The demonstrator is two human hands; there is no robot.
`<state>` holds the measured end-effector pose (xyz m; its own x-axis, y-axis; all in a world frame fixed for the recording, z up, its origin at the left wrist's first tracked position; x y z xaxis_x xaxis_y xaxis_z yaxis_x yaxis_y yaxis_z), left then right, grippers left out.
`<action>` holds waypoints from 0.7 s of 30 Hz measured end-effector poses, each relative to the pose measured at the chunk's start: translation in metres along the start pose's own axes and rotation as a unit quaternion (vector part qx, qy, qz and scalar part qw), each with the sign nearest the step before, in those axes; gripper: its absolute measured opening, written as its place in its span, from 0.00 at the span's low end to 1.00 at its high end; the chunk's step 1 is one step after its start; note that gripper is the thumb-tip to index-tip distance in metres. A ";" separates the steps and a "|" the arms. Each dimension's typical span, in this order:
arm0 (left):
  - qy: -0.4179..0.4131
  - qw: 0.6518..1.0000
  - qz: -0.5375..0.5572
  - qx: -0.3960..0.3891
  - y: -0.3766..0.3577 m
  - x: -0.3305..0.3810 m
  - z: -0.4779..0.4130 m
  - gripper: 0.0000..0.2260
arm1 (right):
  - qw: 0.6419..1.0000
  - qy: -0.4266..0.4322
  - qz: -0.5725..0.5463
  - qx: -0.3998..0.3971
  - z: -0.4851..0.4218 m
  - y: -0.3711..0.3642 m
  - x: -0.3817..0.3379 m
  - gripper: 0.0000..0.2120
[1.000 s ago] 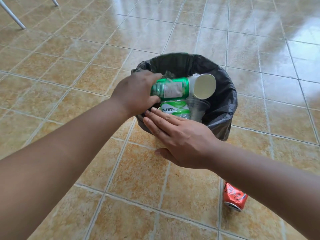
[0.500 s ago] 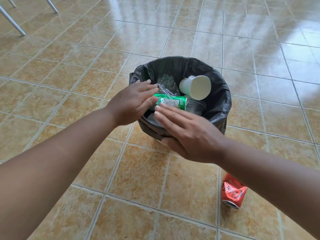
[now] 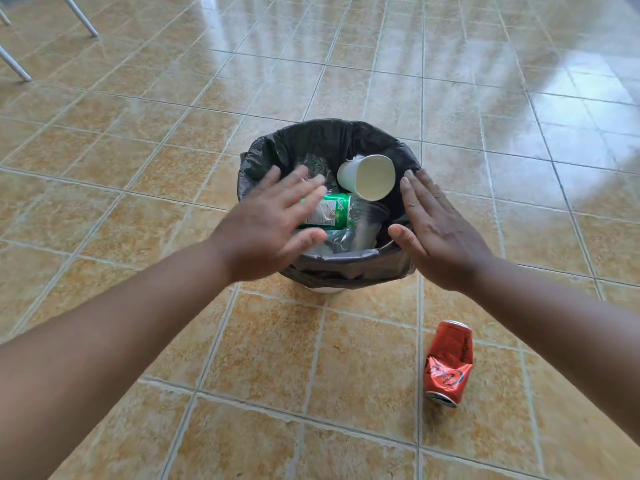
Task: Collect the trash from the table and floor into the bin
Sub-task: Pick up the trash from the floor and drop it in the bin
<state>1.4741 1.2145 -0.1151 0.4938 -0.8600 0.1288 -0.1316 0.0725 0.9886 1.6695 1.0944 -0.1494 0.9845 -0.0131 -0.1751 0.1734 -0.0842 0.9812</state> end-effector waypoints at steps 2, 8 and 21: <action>-0.064 0.998 0.009 -0.012 -0.004 0.041 0.010 0.34 | 1.000 -0.002 -0.003 0.005 0.000 -0.001 0.000 0.41; -0.108 0.989 -0.097 -0.034 -0.032 0.094 0.019 0.40 | 1.000 0.009 -0.022 0.017 0.000 0.002 0.001 0.39; -0.126 0.986 -0.108 -0.005 -0.036 0.095 0.021 0.40 | 0.915 -0.279 -0.006 -0.291 0.108 -0.118 0.110 0.30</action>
<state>1.5073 1.1196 -0.1398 0.2805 -0.9538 -0.1073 -0.0366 -0.1223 0.9918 1.7547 0.9949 -0.2929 0.8432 -0.5361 -0.0398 0.3288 0.4558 0.8271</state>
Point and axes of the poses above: each hand's wrist, its own z-axis away from the middle knuckle, its own y-axis out of the back of the hand, x = y × z, the point moved 7 cm from there along -z, towards the middle knuckle, and after that the axes turned 11 degrees about y, right-handed, at the moved point
